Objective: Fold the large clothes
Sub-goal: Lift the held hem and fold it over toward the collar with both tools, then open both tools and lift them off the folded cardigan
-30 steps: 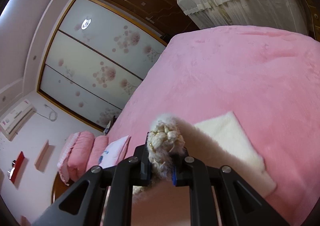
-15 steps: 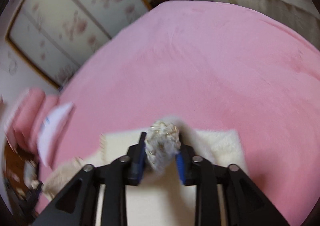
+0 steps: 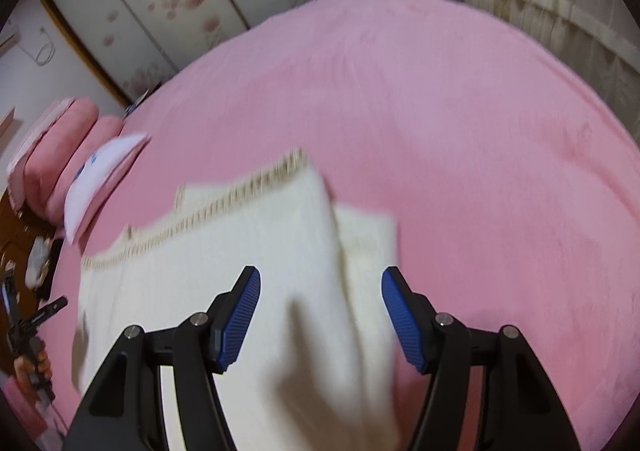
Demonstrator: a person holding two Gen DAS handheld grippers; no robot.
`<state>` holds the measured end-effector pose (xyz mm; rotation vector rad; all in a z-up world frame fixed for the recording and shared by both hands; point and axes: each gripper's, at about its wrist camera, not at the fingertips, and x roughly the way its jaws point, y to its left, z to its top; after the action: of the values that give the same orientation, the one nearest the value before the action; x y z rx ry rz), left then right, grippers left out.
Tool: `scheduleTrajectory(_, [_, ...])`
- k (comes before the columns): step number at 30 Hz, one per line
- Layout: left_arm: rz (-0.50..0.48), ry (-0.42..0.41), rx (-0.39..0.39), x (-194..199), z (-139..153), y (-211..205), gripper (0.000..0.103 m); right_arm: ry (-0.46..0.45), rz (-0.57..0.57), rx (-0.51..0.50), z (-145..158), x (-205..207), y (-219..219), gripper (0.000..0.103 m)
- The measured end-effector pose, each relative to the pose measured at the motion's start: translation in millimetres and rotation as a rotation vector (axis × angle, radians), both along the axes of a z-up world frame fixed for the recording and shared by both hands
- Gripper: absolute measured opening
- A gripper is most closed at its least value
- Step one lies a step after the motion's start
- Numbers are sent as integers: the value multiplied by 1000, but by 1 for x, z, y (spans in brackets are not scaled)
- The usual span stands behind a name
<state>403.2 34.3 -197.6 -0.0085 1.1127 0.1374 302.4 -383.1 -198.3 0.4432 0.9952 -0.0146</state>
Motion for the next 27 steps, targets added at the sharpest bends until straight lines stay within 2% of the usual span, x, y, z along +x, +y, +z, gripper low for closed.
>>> scheduleTrajectory(6, [63, 101, -57, -45, -19, 17, 82, 62, 184, 6, -5, -38, 13, 62])
scheduleTrajectory(7, [62, 119, -62, -52, -23, 18, 82, 70, 217, 2, -4, -45, 16, 58])
scheduleTrajectory(8, [62, 131, -63, -52, -28, 20, 82, 76, 242, 5, -5, -49, 18, 49])
scheduleTrajectory(10, [48, 157, -55, -63, -34, 19, 82, 87, 283, -15, -6, -57, 22, 37])
scheduleTrajectory(12, [12, 181, -73, -73, -42, 15, 79, 83, 301, -54, -5, -60, 24, 32])
scheduleTrajectory(13, [-1, 192, -83, -76, -45, 12, 72, 93, 303, -50, -7, -59, 23, 32])
scheduleTrajectory(15, [-12, 187, -54, -82, -47, 6, 69, 141, 298, -32, -15, -55, 22, 30])
scheduleTrajectory(18, [12, 181, -39, -87, -46, 6, 60, 199, 312, -53, -24, -51, 21, 14])
scheduleTrajectory(19, [25, 186, -34, -88, -45, 7, 54, 201, 316, -52, -24, -51, 20, 7])
scheduleTrajectory(20, [31, 189, -27, -87, -43, 6, 45, 199, 319, -38, -23, -51, 20, 6])
scheduleTrajectory(23, [32, 211, 1, -87, -39, 8, 26, 191, 300, 6, -15, -59, 13, 5])
scheduleTrajectory(25, [20, 223, 16, -90, -37, 8, 17, 197, 291, 3, -13, -66, 11, 4])
scheduleTrajectory(27, [20, 238, 24, -92, -37, 10, 14, 205, 288, -9, -12, -71, 13, 4])
